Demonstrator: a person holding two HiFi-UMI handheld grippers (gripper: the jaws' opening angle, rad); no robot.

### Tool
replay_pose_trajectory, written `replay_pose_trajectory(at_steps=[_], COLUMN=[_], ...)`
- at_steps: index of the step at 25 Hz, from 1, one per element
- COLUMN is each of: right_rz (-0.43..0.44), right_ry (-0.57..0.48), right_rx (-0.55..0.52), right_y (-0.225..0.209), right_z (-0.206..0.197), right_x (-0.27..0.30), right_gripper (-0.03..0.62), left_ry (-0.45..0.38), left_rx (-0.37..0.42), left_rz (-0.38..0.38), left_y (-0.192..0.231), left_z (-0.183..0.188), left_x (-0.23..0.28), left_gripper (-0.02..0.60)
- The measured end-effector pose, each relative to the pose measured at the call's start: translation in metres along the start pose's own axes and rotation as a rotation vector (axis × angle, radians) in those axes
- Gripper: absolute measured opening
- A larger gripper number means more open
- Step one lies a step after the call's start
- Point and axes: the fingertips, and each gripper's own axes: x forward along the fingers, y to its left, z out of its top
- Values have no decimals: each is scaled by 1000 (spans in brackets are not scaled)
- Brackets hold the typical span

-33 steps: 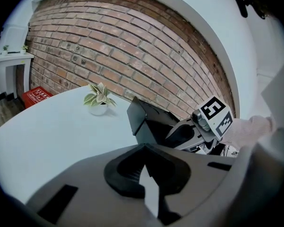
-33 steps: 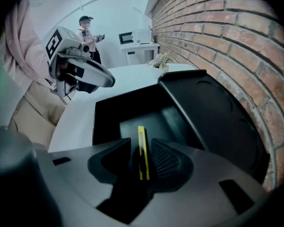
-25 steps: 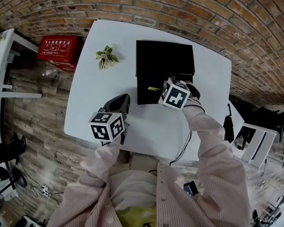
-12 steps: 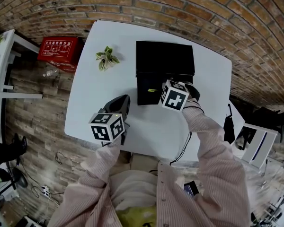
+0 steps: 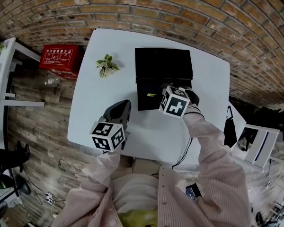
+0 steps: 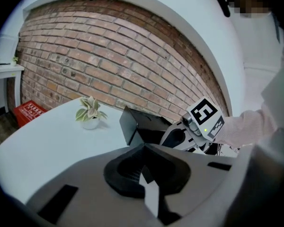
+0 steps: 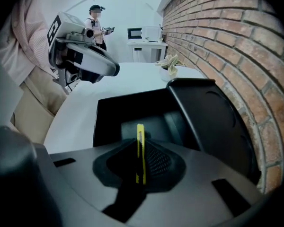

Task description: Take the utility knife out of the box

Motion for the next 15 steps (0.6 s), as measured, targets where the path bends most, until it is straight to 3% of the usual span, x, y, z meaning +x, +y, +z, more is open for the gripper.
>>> replay_pose_trajectory(at_steps=[10, 15], right_rz=[-163, -241], right_ry=[-197, -353], right_rx=[89, 182], right_y=[-5, -2], right_z=[26, 38], right_x=[-49, -79], right_gripper=[52, 52], left_ry=[-87, -115], left_rx=[110, 177], left_rz=[-36, -53], left_y=[-9, -19], left_z=[30, 41], left_x=[-14, -23], left_gripper=[-9, -9])
